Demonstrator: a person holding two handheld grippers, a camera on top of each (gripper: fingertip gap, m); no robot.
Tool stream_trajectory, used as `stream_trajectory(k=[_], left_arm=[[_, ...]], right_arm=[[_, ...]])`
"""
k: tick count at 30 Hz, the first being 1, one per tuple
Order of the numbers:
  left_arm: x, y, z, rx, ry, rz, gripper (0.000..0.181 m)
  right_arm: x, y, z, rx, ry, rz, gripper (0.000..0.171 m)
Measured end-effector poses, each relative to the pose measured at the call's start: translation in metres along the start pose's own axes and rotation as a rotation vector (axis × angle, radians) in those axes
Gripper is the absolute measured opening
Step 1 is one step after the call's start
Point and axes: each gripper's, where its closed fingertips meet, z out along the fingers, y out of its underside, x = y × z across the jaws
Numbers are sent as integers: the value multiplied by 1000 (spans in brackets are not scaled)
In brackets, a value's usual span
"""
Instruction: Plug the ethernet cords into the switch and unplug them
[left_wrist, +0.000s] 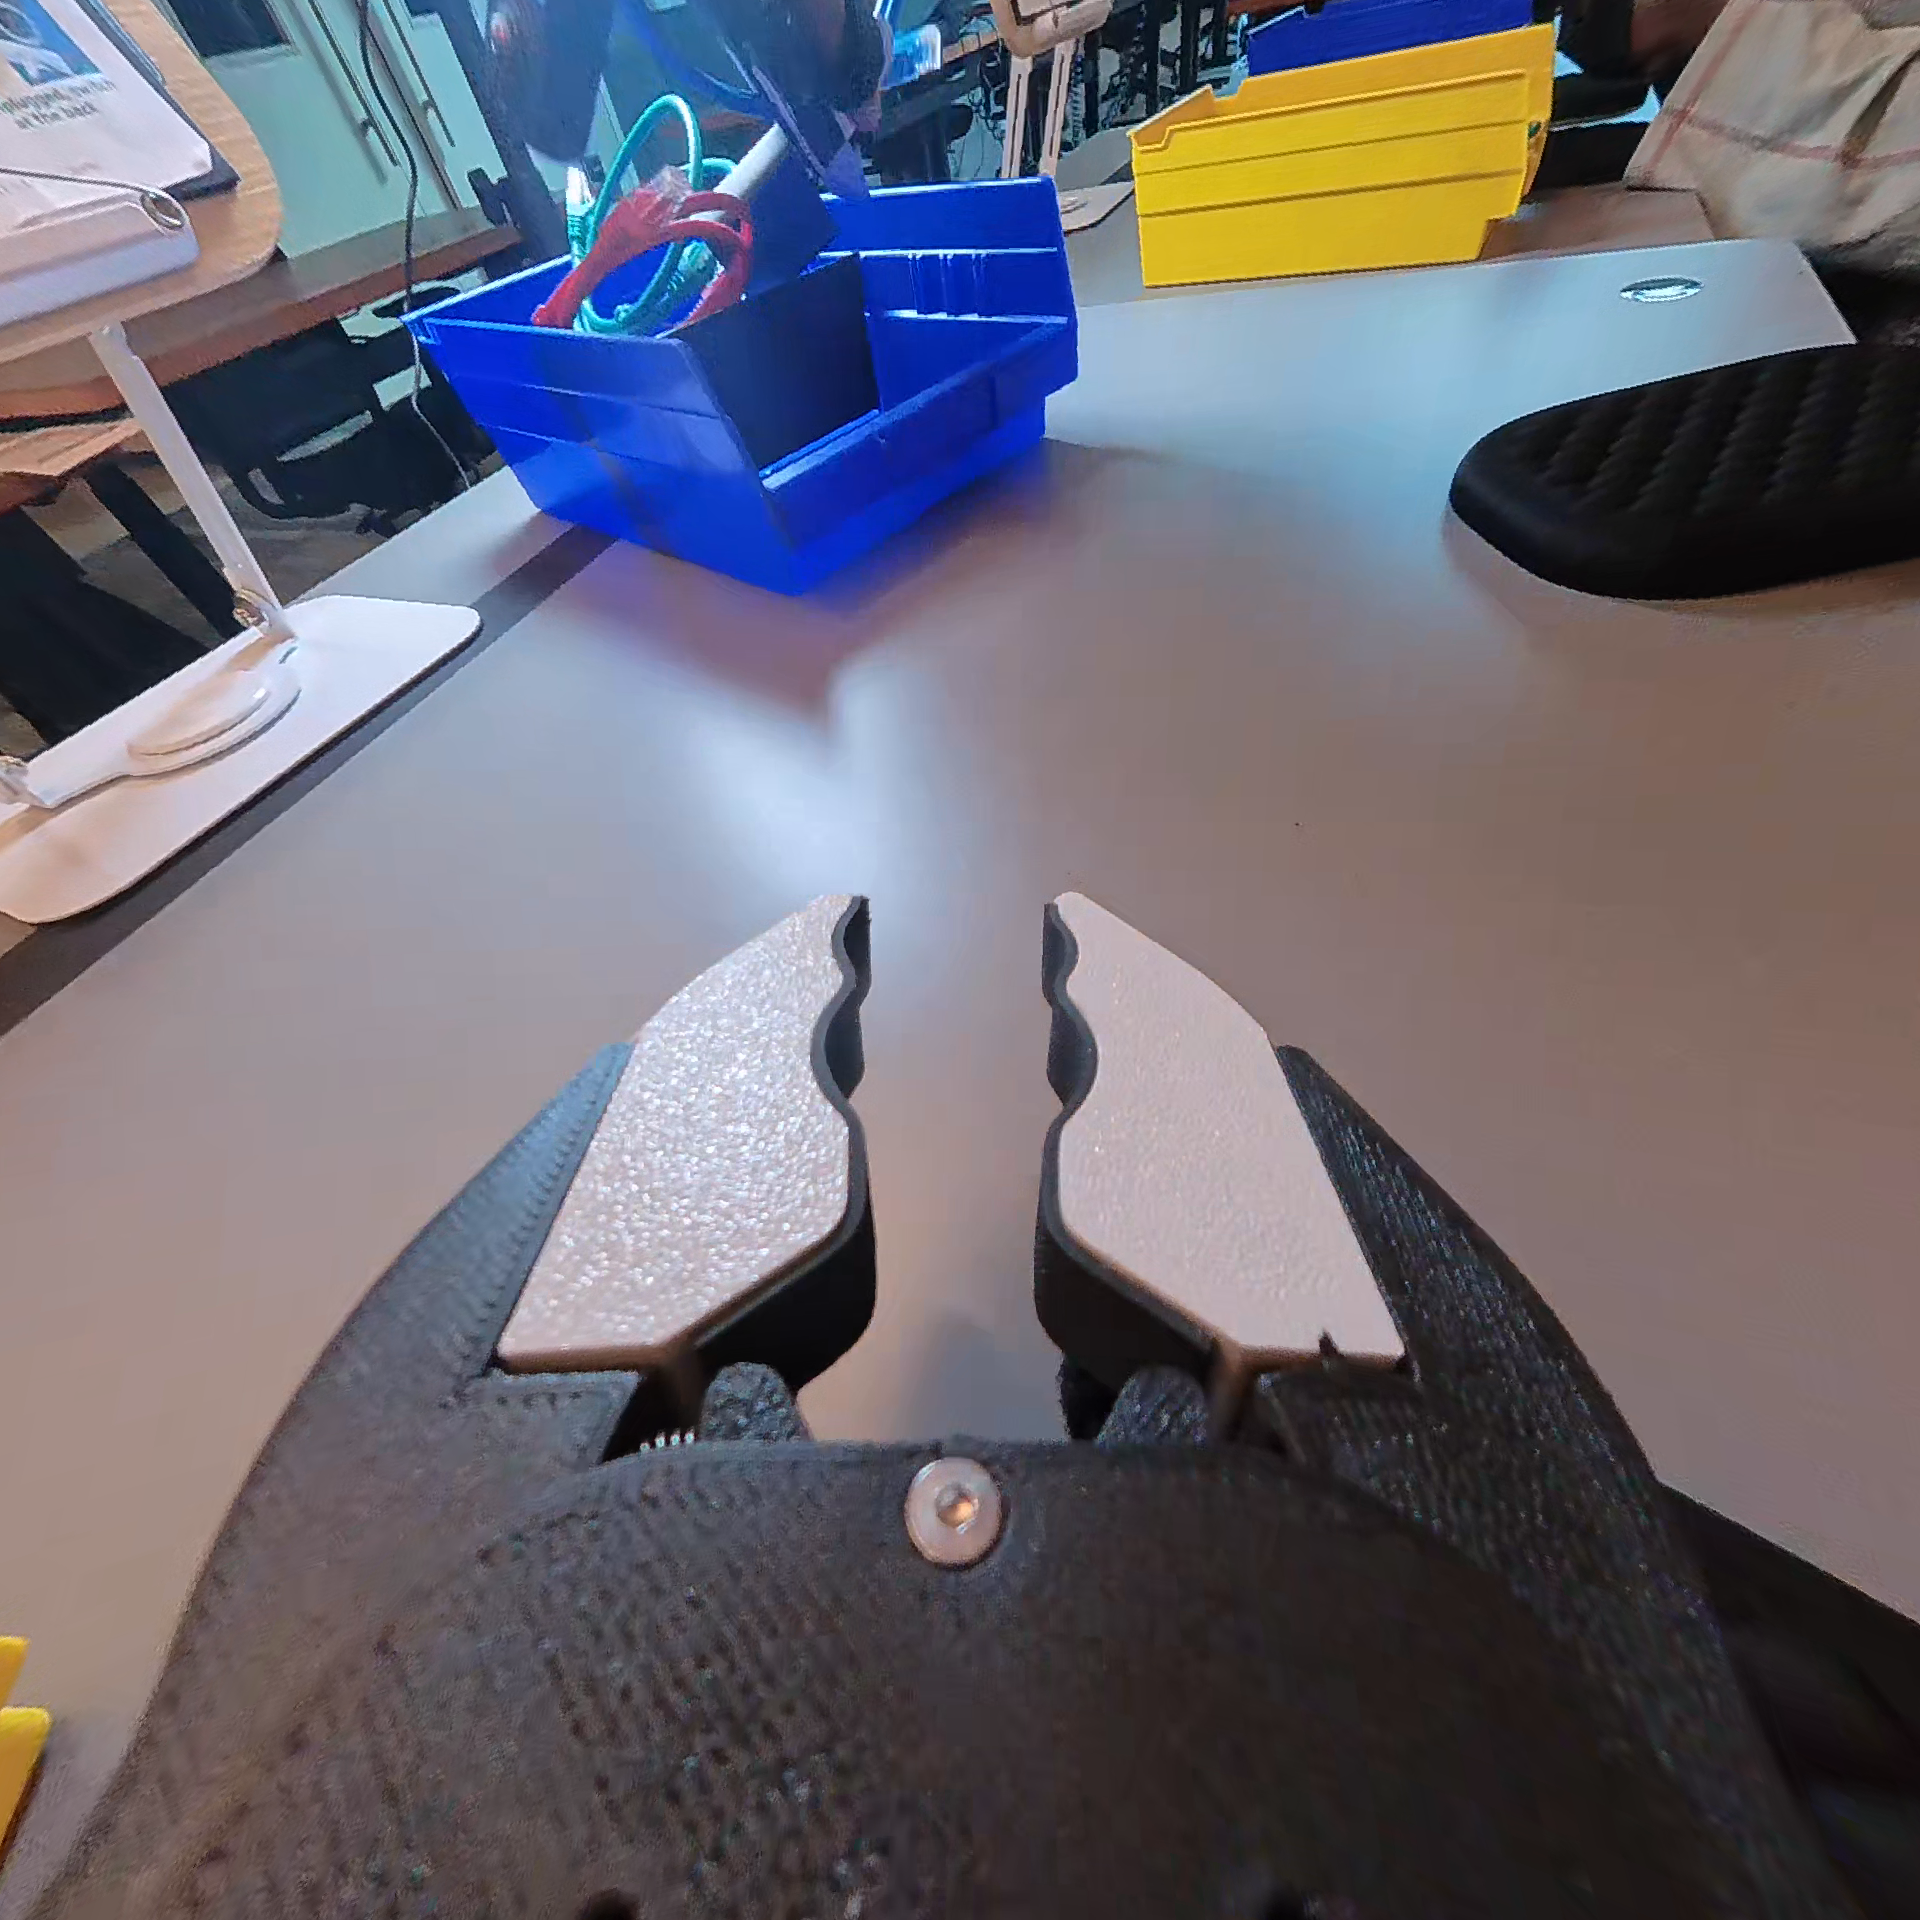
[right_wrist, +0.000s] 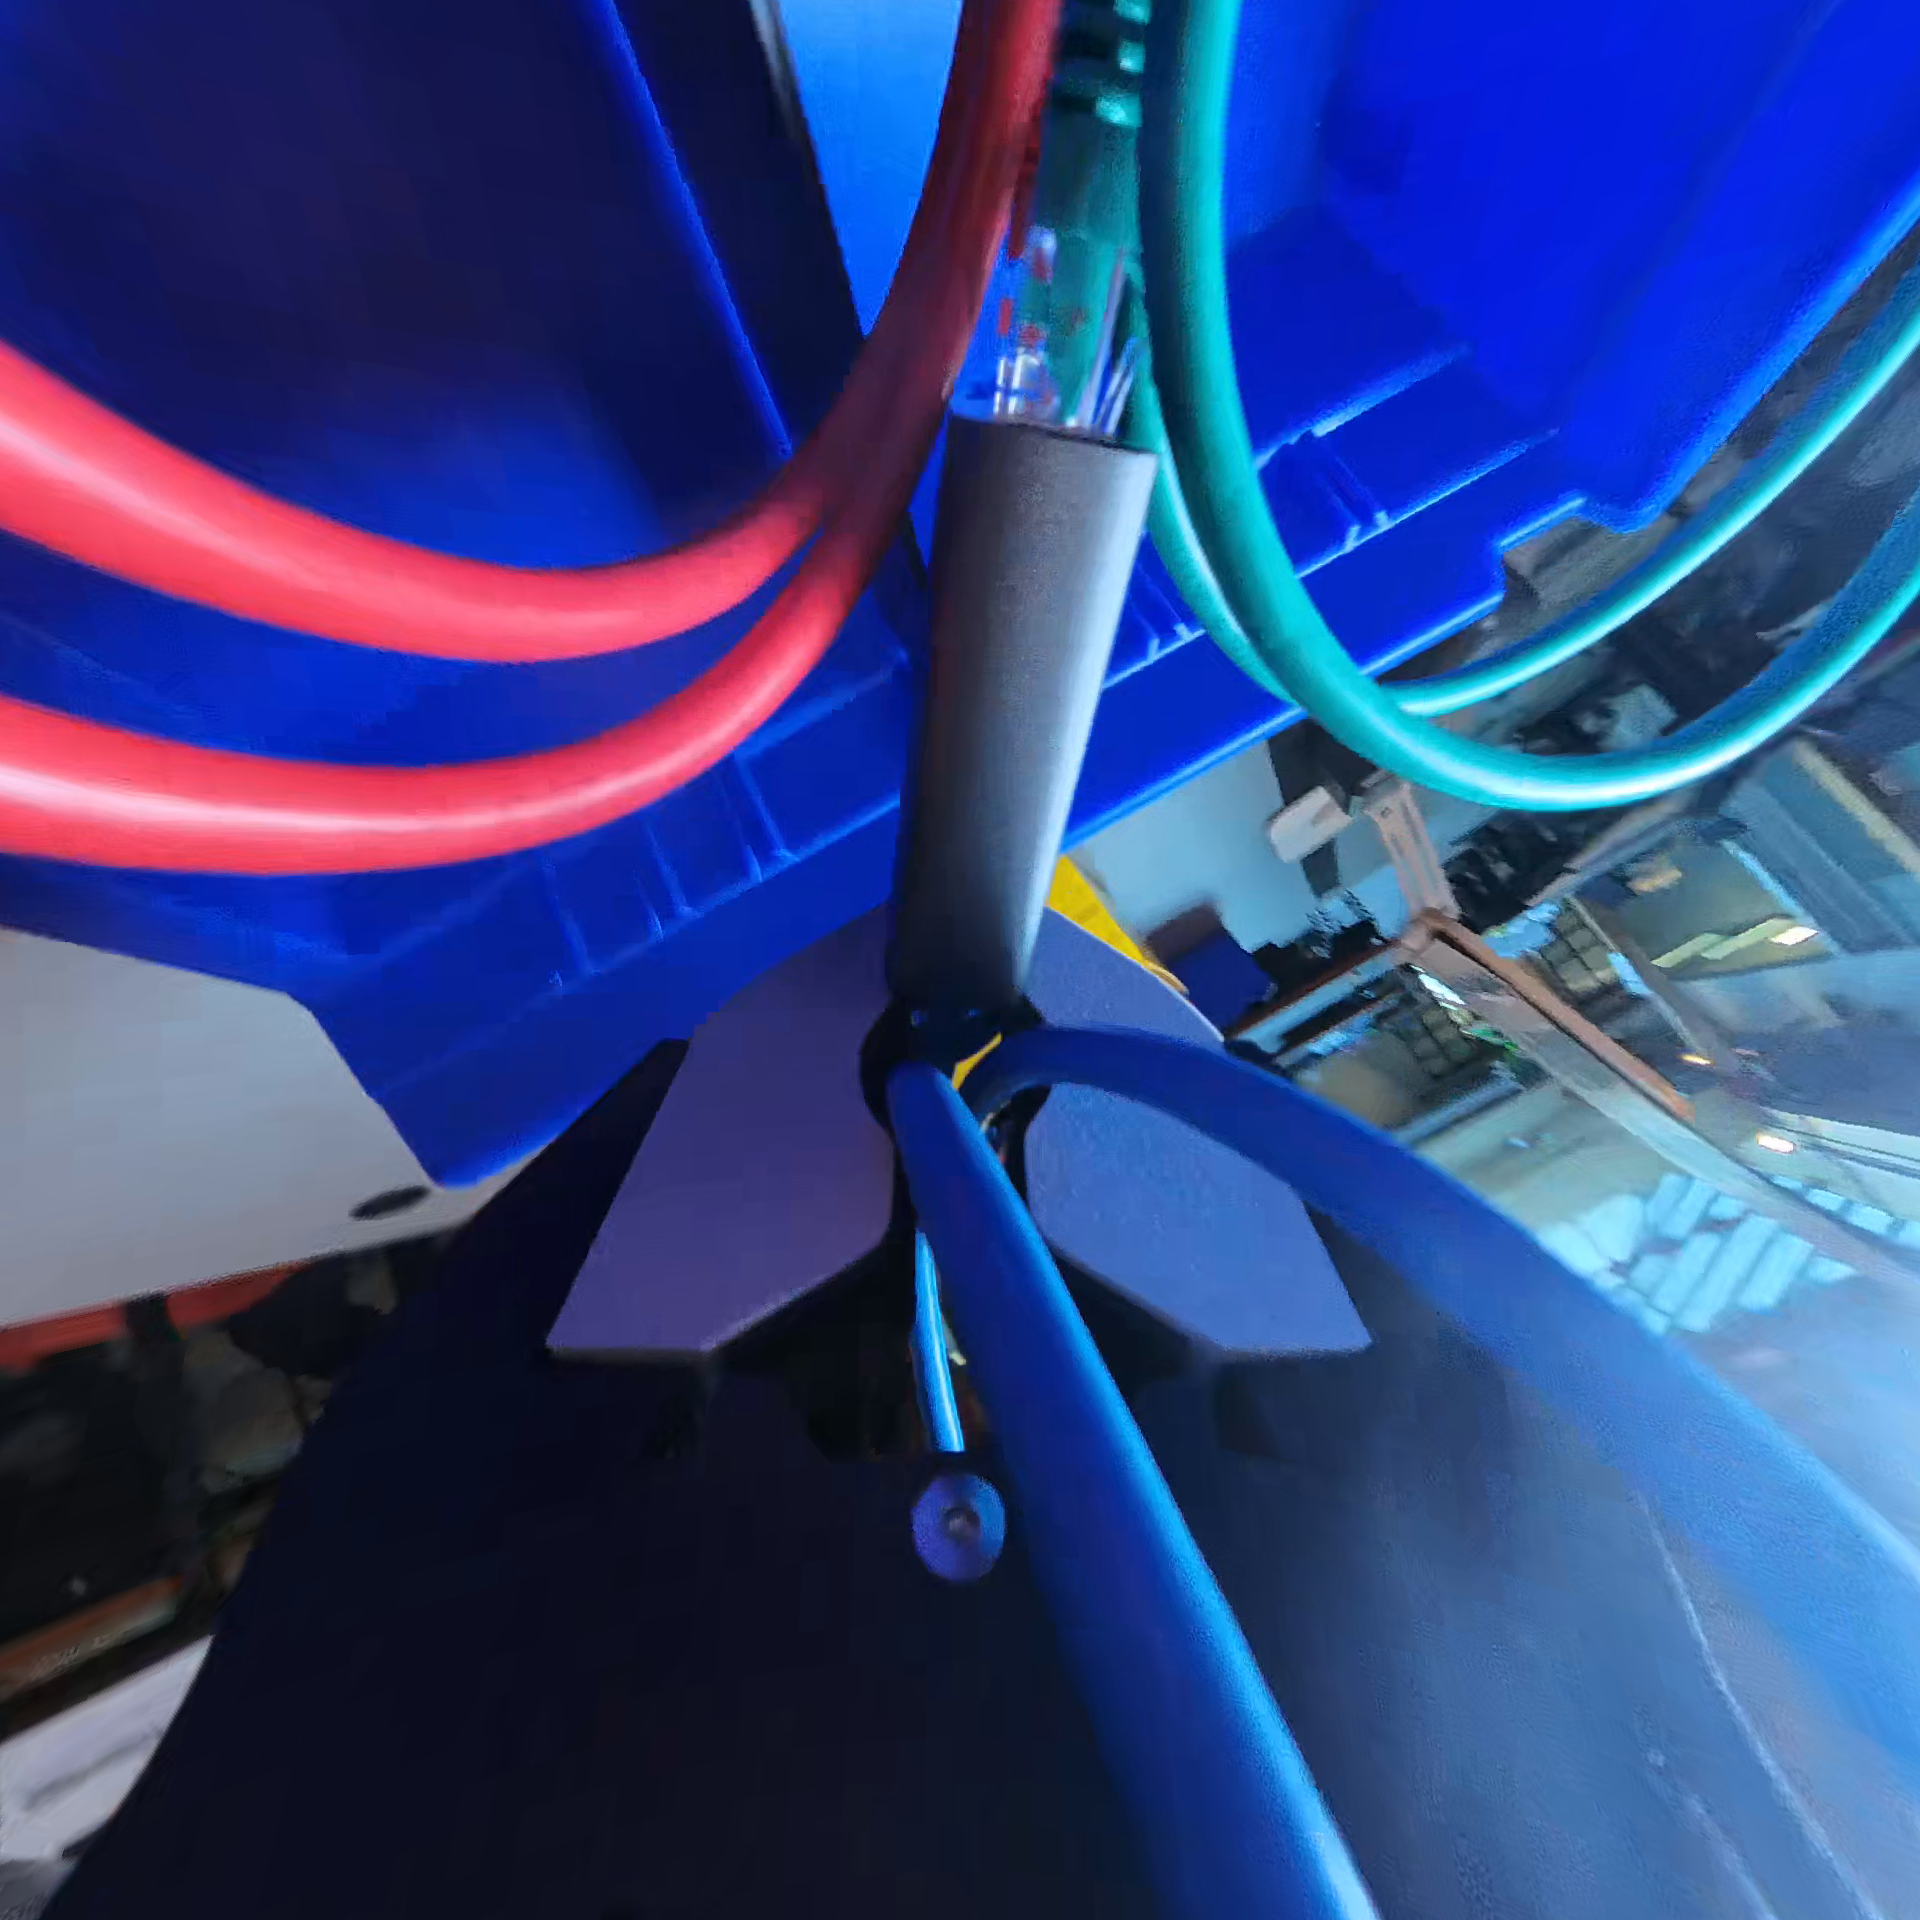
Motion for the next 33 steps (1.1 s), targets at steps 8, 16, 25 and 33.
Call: stream_trajectory(k=[8,16,25,33], left_arm=[[2,5,4,-25,12,-1,32],[3,6,4,-27,7,5,32],[4,9,6,-50,7,21,32],[4,14,9,-85,-6,45,31]], right_arm=[[-3,-5,15,272,-135,219,29],[-11,-4,-17,530,-67,254,43],[-44,-3,-33,838,-14,322,49],[-13,4,-45,774,97,261,20]])
